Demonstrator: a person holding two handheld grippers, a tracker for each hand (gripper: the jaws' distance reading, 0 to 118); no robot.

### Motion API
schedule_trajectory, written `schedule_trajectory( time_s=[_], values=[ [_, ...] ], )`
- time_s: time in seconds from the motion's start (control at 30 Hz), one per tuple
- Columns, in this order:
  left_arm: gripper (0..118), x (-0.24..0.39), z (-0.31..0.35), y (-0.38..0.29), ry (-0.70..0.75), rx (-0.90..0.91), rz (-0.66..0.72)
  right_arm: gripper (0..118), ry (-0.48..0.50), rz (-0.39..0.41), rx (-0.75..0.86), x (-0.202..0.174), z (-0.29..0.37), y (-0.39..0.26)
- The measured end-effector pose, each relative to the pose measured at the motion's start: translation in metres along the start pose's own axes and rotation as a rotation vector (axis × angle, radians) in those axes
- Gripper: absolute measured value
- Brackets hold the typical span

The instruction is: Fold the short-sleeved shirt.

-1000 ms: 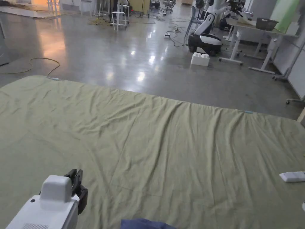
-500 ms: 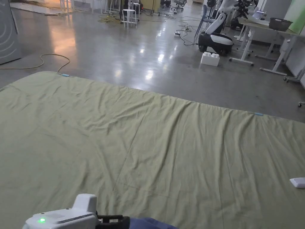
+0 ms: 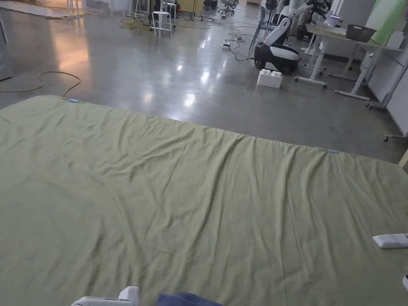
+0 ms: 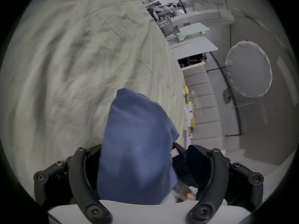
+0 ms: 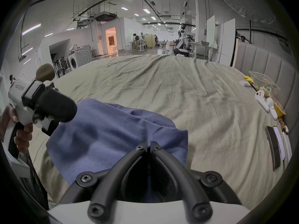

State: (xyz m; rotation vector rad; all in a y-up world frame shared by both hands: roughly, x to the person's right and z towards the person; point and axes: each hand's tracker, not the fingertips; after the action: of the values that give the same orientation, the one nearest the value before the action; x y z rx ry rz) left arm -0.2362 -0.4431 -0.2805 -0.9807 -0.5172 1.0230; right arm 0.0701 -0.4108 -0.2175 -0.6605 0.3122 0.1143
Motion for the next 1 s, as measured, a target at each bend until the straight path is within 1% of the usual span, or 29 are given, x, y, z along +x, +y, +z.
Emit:
schedule_trajectory(
  time_s=[0.03,0.07,0.1,0.17,0.2,0.23,0.3,0.37,0.43,0.47,0.5,0.53,0.6,0.7,0.8,0.87,0.9,1.0],
  values=[
    [97,-0.002,-0.003,0.002,-0.022,0.0,0.029,4,-0.001,0.003,0.0,0.0,0.0,0.0],
    [95,-0.003,-0.003,0.003,-0.001,-0.004,0.034,4,-0.002,0.003,0.0,0.0,0.0,-0.001],
    [89,-0.003,-0.004,0.004,0.013,-0.004,0.023,4,-0.003,0.002,0.0,-0.001,0.0,0.0],
    [63,0.001,-0.004,0.003,0.075,-0.009,-0.019,4,-0.007,-0.003,-0.003,0.0,0.0,-0.001],
    [56,0.0,-0.003,0.003,0.107,-0.014,-0.054,4,-0.004,-0.005,-0.003,0.0,0.0,-0.001],
    [56,0.0,-0.002,0.002,0.062,-0.014,-0.035,4,-0.005,-0.003,-0.005,0.0,-0.001,-0.001],
    [54,0.0,-0.001,0.001,0.026,-0.021,-0.016,4,-0.008,-0.001,-0.004,0.0,-0.001,-0.001],
    [44,0.001,-0.001,0.0,0.023,-0.03,-0.025,4,-0.01,0.002,-0.004,-0.001,-0.001,-0.001],
    [36,-0.001,0.0,0.001,0.004,-0.03,-0.031,4,-0.011,0.005,-0.004,-0.001,-0.001,-0.001],
    [35,0.0,0.001,0.0,0.003,-0.027,-0.031,4,-0.011,0.005,-0.003,-0.001,-0.001,-0.001],
    [34,0.002,0.001,-0.001,0.005,-0.026,-0.032,4,-0.01,-0.014,-0.027,0.0,-0.002,-0.003],
    [32,0.004,0.003,-0.001,0.008,-0.024,-0.038,4,-0.008,-0.01,-0.026,0.0,-0.002,-0.002],
    [30,0.007,0.008,-0.001,0.0,-0.02,-0.049,4,-0.008,0.011,-0.024,0.0,0.001,0.004],
    [29,0.011,0.021,-0.001,-0.033,-0.005,-0.057,4,-0.02,0.051,-0.002,-0.003,0.015,0.023],
    [28,0.012,0.052,0.007,-0.038,0.032,-0.079,4,-0.043,0.065,0.034,0.002,0.005,0.025],
    [28,0.009,0.079,0.015,-0.021,0.061,-0.067,4,-0.056,0.05,0.064,0.011,0.003,0.043],
    [28,0.007,0.094,0.019,-0.019,0.067,-0.067,4,-0.069,0.046,0.095,0.011,0.017,0.055],
    [28,0.001,0.149,0.033,0.021,0.109,-0.075,4,-0.092,0.033,0.175,0.025,0.023,0.089]
  ],
)
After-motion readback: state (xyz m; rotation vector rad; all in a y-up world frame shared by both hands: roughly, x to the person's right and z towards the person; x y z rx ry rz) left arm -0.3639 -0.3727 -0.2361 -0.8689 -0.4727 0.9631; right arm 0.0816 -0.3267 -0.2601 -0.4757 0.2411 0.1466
